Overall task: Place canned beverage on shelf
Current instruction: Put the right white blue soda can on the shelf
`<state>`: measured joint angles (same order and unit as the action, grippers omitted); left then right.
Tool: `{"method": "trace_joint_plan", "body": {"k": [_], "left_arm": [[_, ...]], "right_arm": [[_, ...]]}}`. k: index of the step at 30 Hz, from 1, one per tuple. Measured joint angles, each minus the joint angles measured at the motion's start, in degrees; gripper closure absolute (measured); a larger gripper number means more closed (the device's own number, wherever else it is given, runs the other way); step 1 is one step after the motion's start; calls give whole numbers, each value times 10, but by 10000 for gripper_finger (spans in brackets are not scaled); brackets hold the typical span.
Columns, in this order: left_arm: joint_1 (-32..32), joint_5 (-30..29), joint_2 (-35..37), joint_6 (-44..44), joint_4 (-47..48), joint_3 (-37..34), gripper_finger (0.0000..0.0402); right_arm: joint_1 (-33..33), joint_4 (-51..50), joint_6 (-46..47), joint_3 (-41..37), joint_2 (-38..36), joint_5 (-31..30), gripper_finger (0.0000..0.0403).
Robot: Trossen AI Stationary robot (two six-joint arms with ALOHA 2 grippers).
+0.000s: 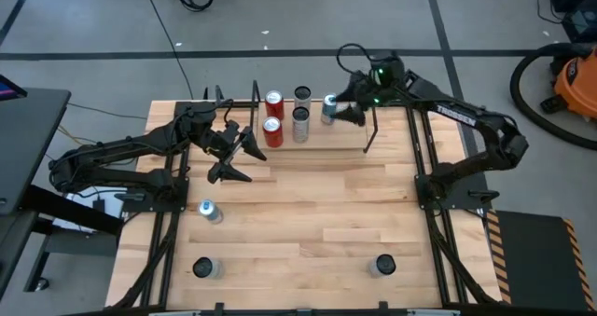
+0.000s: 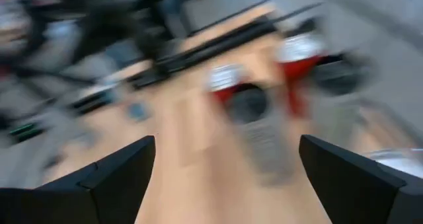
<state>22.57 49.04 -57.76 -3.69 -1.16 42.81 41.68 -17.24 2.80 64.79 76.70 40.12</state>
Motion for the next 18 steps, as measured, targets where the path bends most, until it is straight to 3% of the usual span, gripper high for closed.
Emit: {"method": "trace_joint_plan", "body": {"k": [3, 8, 13, 18], "left_arm": [[0, 0, 0, 0, 7, 0, 26], [0, 0, 0, 0, 7, 0, 26], [0, 0, 0, -1, 7, 0, 26], [0, 0, 0, -1, 7, 0, 26]], "right_arm": [[-29, -57, -2, 0, -32, 60, 21], [-123, -151, -7, 0, -88, 57, 21], [-250, -221, -12, 0, -137, -11, 21], [-364, -203, 27, 0, -163, -78, 21]]}}
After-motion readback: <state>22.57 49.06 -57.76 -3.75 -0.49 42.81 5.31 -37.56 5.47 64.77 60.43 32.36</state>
